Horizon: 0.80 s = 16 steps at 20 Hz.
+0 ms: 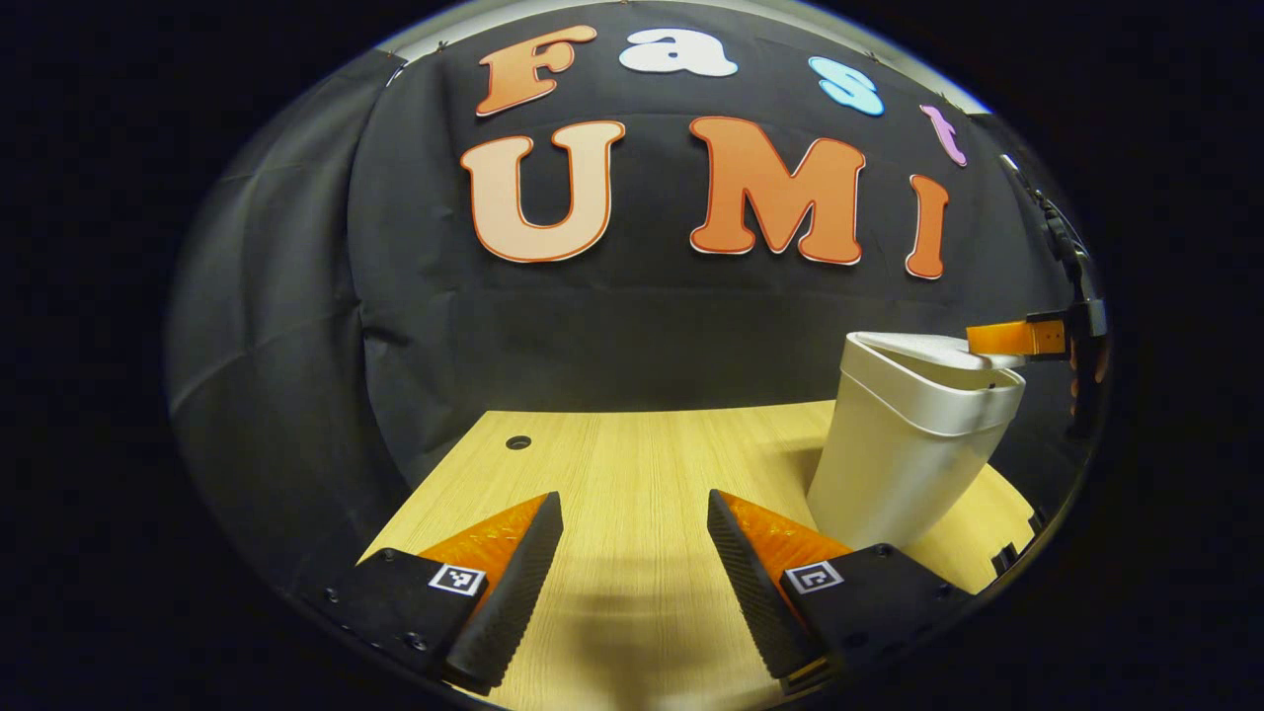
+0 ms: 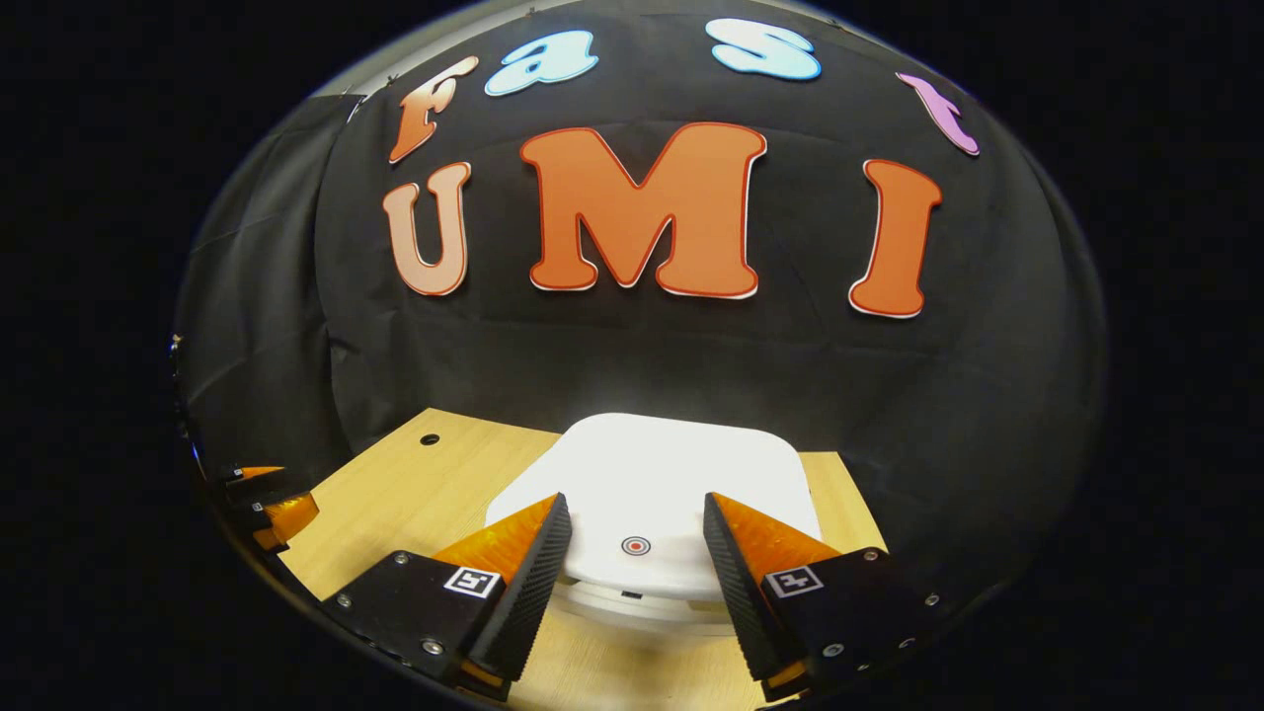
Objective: Press the lid of the desktop garbage bin to open it, pick up the crumpled paper on the desktop and throw it into the bin, then pick up the pop can on the desktop and drop it into the bin, and finally close the garbage bin lid.
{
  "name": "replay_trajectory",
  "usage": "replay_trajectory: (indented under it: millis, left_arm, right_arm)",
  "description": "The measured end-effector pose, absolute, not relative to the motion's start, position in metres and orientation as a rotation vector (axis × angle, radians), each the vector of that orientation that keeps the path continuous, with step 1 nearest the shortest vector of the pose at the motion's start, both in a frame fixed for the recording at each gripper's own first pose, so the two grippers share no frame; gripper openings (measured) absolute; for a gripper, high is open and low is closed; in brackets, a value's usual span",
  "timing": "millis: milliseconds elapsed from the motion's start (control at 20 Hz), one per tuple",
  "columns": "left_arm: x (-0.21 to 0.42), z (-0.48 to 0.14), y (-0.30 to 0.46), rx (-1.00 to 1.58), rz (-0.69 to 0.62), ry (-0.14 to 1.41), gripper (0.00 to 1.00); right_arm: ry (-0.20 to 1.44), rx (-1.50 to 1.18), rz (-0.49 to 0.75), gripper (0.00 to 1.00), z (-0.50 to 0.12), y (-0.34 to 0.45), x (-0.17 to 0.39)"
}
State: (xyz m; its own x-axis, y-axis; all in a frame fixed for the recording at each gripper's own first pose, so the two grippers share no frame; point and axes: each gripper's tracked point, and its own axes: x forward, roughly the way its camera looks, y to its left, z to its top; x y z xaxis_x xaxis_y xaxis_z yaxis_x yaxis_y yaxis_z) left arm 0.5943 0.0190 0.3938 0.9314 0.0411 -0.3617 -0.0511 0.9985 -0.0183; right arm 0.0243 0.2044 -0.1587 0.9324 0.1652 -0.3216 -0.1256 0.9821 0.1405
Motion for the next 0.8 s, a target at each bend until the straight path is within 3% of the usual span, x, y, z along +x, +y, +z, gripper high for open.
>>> replay_trajectory:
  millis: [150, 800]
  left_arm:
    - [0.594, 0.392, 0.014, -0.03, 0.033, 0.372, 0.92]
    - [0.602, 0.382, -0.002, -0.021, -0.033, 0.4, 0.93]
  right_arm:
    - [0.397, 0.108, 0.155, 0.81, -0.176, 0.211, 0.018]
    - [0.353, 0.142, 0.102, 0.74, -0.176, 0.212, 0.013]
